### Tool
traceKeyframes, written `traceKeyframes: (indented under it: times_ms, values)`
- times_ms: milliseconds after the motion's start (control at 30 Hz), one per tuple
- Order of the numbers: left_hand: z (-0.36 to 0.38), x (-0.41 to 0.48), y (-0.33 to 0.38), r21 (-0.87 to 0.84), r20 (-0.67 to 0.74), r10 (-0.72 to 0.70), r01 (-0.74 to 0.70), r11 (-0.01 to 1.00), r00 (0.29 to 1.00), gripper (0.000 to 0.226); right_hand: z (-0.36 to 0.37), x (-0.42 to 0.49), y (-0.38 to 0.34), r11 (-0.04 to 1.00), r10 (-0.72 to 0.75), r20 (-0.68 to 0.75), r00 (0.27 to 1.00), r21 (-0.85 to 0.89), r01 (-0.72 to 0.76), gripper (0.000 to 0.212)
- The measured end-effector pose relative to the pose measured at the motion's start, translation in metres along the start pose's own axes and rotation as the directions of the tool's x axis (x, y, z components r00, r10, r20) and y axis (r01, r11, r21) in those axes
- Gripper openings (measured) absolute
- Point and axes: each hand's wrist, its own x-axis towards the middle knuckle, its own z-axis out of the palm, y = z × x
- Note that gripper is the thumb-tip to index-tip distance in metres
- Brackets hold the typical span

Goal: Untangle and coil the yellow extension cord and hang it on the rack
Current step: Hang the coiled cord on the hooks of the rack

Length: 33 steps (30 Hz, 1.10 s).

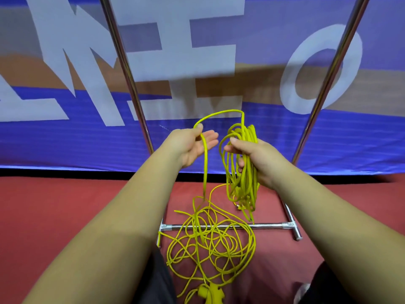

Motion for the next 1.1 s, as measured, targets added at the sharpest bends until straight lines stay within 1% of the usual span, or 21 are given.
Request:
traceKeyframes:
  times_ms: [33, 100, 200, 267, 333, 400, 433, 467, 500, 533, 600, 667, 700, 733, 767, 833, 900, 967, 1033, 1067, 1100]
  values:
    - [0.002, 0.0, 0.0, -0.074, 0.027, -0.019, 0.021, 0.997, 0.999, 0.019, 0.002, -0.001, 0.002, 1.0, 0.011, 0.034, 0.999, -0.003, -0.011, 0.023]
    - [0.004, 0.0, 0.003, -0.155, 0.043, -0.037, 0.043, 0.987, 0.998, 0.023, 0.007, -0.005, 0.008, 0.999, 0.029, 0.088, 0.996, -0.04, -0.026, 0.032]
    - [0.008, -0.003, 0.006, -0.196, 0.02, -0.043, 0.046, 0.979, 0.999, 0.02, 0.016, -0.011, 0.019, 0.996, 0.042, 0.12, 0.992, -0.084, -0.032, 0.038]
    - [0.011, -0.006, 0.006, -0.2, 0.008, -0.064, 0.064, 0.978, 0.998, 0.02, 0.02, -0.013, 0.025, 0.995, 0.053, 0.106, 0.993, -0.085, -0.044, 0.033]
    - [0.013, -0.008, 0.006, -0.193, -0.009, -0.063, 0.06, 0.979, 0.998, 0.015, 0.021, -0.016, 0.027, 0.995, 0.062, 0.085, 0.994, -0.084, -0.055, 0.021]
    - [0.01, -0.006, 0.007, -0.117, -0.075, -0.039, 0.03, 0.993, 0.996, 0.012, 0.019, -0.017, 0.025, 0.997, 0.063, 0.049, 0.997, -0.054, -0.06, 0.016]
    - [0.007, -0.005, 0.007, 0.004, -0.127, -0.007, 0.008, 1.0, 0.992, 0.016, 0.018, -0.018, 0.024, 0.998, 0.06, 0.025, 0.998, -0.028, -0.059, 0.016]
    - [0.004, -0.004, 0.007, 0.175, -0.171, 0.033, -0.002, 0.985, 0.985, 0.022, 0.017, -0.017, 0.022, 0.999, 0.053, 0.0, 0.999, 0.0, -0.053, 0.016]
    - [0.003, -0.006, 0.007, 0.364, -0.196, 0.072, 0.004, 0.931, 0.978, 0.028, 0.015, -0.016, 0.021, 0.999, 0.044, -0.022, 0.999, 0.026, -0.043, 0.014]
    - [0.002, -0.009, 0.006, 0.54, -0.2, 0.101, 0.024, 0.841, 0.975, 0.03, 0.014, -0.015, 0.02, 0.998, 0.037, -0.044, 0.998, 0.048, -0.035, 0.01]
    - [-0.002, -0.017, 0.002, 0.783, -0.122, 0.079, 0.047, 0.62, 0.989, 0.025, 0.01, -0.012, 0.017, 0.997, 0.026, -0.085, 0.996, 0.068, -0.021, 0.008]
    - [-0.011, -0.023, -0.01, 0.892, 0.071, -0.071, -0.032, 0.452, 0.995, 0.018, 0.006, -0.008, 0.014, 0.998, 0.02, -0.106, 0.994, 0.063, -0.013, 0.012]
    - [-0.017, -0.027, -0.02, 0.915, 0.172, -0.182, -0.088, 0.394, 0.968, 0.019, 0.004, -0.006, 0.013, 0.998, 0.022, -0.111, 0.994, 0.056, -0.016, 0.015]
    - [-0.022, -0.03, -0.03, 0.926, 0.252, -0.294, -0.141, 0.35, 0.922, 0.025, 0.003, -0.005, 0.012, 0.998, 0.027, -0.116, 0.993, 0.052, -0.021, 0.017]
    - [-0.027, -0.03, -0.041, 0.932, 0.301, -0.375, -0.188, 0.31, 0.877, 0.031, 0.002, -0.005, 0.011, 0.998, 0.035, -0.123, 0.992, 0.054, -0.029, 0.017]
    - [-0.027, -0.03, -0.058, 0.933, 0.347, -0.42, -0.261, 0.249, 0.839, 0.034, 0.002, -0.005, 0.009, 0.996, 0.053, -0.147, 0.988, 0.083, -0.041, 0.014]
    - [-0.024, -0.027, -0.071, 0.923, 0.382, -0.345, -0.331, 0.197, 0.858, 0.031, 0.002, -0.006, 0.007, 0.99, 0.08, -0.161, 0.984, 0.127, -0.059, 0.01]
    - [-0.021, -0.024, -0.076, 0.924, 0.382, -0.162, -0.375, 0.074, 0.91, 0.021, 0.001, -0.006, 0.004, 0.984, 0.111, -0.152, 0.982, 0.158, -0.087, 0.009]
    - [-0.021, -0.022, -0.071, 0.938, 0.347, 0.032, -0.346, -0.024, 0.937, 0.009, -0.002, -0.005, 0.002, 0.98, 0.112, -0.155, 0.981, 0.178, -0.084, 0.008]
    - [-0.022, -0.02, -0.065, 0.951, 0.31, 0.102, -0.308, -0.038, 0.945, 0.008, -0.005, -0.004, 0.002, 0.981, 0.111, -0.17, 0.979, 0.178, -0.081, 0.008]
    - [-0.024, -0.017, -0.057, 0.968, 0.249, 0.187, -0.248, -0.026, 0.95, 0.009, -0.008, -0.002, 0.003, 0.982, 0.116, -0.193, 0.974, 0.167, -0.084, 0.008]
